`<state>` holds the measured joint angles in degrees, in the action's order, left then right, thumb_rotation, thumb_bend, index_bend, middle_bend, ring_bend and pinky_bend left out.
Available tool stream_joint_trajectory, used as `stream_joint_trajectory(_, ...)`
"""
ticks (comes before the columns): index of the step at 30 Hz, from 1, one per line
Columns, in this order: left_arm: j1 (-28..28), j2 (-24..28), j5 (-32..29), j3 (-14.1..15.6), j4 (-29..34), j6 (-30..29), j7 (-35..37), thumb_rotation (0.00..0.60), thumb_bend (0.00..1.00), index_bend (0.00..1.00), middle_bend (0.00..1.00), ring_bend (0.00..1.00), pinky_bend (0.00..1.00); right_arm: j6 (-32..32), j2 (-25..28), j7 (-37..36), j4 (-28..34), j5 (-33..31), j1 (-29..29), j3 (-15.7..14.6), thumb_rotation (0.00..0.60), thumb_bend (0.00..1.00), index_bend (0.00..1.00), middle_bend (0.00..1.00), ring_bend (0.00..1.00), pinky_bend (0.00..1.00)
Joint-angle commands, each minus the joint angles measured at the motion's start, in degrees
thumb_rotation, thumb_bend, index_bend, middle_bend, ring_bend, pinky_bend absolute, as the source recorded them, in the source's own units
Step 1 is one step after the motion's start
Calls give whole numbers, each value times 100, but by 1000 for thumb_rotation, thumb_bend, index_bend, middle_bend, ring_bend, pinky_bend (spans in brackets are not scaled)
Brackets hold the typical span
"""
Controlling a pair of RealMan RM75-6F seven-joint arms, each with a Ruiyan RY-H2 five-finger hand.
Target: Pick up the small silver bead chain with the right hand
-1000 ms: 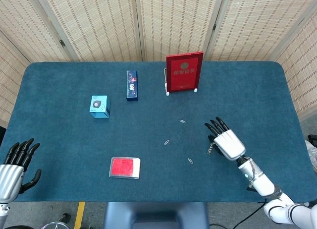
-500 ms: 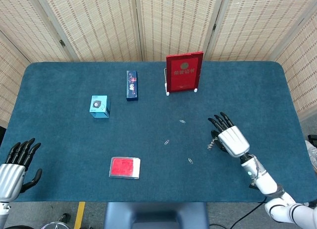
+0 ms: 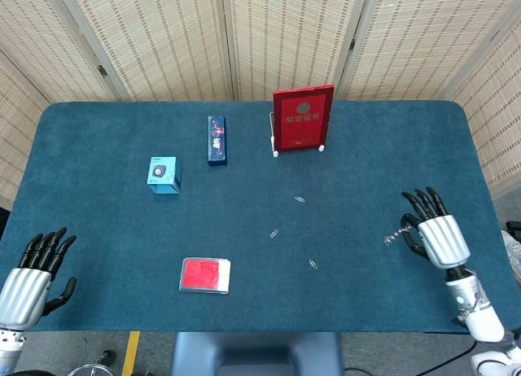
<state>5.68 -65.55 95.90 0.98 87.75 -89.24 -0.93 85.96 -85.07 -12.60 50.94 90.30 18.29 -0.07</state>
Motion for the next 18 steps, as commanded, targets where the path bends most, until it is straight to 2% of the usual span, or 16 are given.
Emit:
stream_joint_trajectory(1, -10, 1, -3, -16, 4, -42, 21, 600, 499, 0, 0, 0, 0, 193, -161, -3, -287, -63, -195, 29, 600, 485, 802, 166, 87, 0)
stream_joint_trajectory(10, 15, 11, -11, -18, -6, -10, 55, 600, 499, 0, 0, 0, 0, 0, -463, -445, -865, -97, -297, 29, 600, 485, 802, 166, 86, 0)
stream_joint_trajectory(17, 14, 16, -41, -27, -11, -9, 71, 600, 499, 0, 0, 0, 0, -44, -517, -486, -936, 8, -222, 36, 600, 485, 800, 162, 86, 0)
stream_joint_trajectory(18, 9, 17, -43, -23, -9, -13, 74, 600, 499, 0, 0, 0, 0, -67, -508, -517, -943, 43, -209, 11, 600, 485, 763, 147, 85, 0)
